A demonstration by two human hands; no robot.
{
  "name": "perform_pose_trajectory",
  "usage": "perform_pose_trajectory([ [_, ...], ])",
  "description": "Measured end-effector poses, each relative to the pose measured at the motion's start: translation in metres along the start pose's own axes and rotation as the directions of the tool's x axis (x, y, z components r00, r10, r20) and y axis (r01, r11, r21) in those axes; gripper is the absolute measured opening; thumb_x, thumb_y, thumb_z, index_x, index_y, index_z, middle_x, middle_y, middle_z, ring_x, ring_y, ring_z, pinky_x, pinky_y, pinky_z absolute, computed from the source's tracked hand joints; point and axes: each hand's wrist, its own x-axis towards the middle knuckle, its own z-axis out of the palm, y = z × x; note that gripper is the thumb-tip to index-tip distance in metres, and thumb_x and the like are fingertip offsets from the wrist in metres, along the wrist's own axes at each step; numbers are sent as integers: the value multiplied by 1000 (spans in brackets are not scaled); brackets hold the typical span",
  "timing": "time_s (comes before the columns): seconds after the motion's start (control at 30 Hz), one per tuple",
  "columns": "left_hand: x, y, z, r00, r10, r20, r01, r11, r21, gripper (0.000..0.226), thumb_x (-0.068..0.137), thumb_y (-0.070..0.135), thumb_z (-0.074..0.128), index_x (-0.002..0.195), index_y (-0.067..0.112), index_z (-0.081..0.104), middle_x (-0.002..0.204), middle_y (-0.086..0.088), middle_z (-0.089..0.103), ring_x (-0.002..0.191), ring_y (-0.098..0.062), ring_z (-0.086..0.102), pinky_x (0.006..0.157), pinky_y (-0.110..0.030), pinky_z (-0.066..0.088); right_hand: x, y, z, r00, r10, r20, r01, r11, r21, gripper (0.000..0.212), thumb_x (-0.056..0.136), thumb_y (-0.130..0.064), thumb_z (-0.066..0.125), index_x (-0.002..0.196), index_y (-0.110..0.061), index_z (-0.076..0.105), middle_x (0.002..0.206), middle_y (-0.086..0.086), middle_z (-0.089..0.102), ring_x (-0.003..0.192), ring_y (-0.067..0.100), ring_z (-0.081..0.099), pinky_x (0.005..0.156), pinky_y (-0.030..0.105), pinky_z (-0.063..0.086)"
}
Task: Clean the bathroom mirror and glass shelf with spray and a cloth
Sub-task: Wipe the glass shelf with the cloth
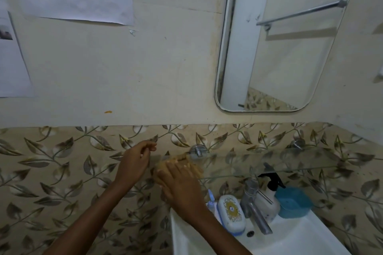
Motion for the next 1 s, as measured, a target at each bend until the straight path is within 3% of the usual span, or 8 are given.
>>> perform_pose_trajectory([
  [0.13,0,-4,-2,999,-11,41,12,1000,-19,28,90,0,46,99,16,67,89,2,68,86,-15,64,75,-33,51,-32,53,-9,986,-14,-165,21,999,36,32,86,-36,42,116,-30,53,118,-9,66,112,12,61,100,32,43],
  [0.23,-1,-2,-2,997,-8,77,10,1000,-29,29,90,-2,47,96,20,65,88,4,67,88,-14,64,76,-30,50,-44,110,-16,949,185,-255,-152,978,144,39,90,-34,36,120,-24,59,126,-1,62,118,19,56,105,38,33],
  [0.37,2,17,9,991,29,134,-24,999,-33,28,88,-2,48,93,20,66,92,7,66,91,-10,61,80,-26,47,-11,144,-31,879,472,-63,-453,870,194,51,90,-41,30,125,-15,56,132,8,56,125,26,47,109,40,30],
  [0.5,5,41,40,973,66,221,-65,998,-15,26,87,-1,48,100,10,67,101,0,66,96,-14,60,82,-26,45,24,125,-25,937,344,58,-349,924,155,61,81,-40,21,126,-17,56,131,8,57,122,29,48,106,39,32],
  [0.67,-1,45,74,946,116,304,-133,991,34,23,86,7,54,103,16,67,108,-3,68,101,-20,61,87,-34,48,-35,138,-32,997,81,3,-78,953,293,51,89,-44,27,129,-27,53,139,-5,50,132,12,40,111,21,17],
  [0.73,-1,42,77,934,134,331,-163,985,61,24,85,14,53,104,20,67,112,-1,67,105,-20,60,90,-39,48,-57,164,-42,994,105,-5,-99,954,282,49,88,-47,28,129,-35,52,137,-10,49,131,11,40,112,27,20],
  [0.83,3,43,76,926,123,356,-162,984,81,28,83,19,49,104,20,68,112,-1,66,105,-21,60,90,-39,47,-74,219,-58,945,325,-25,-314,928,201,69,81,-66,24,129,-27,53,140,0,50,132,24,41,109,36,27],
  [1.0,6,51,82,921,129,368,-176,980,95,28,85,19,48,104,15,68,109,-3,66,100,-23,61,85,-36,48,-23,236,-70,858,512,-48,-494,847,194,34,97,-22,43,126,-11,56,129,13,58,118,30,53,94,34,40],
])
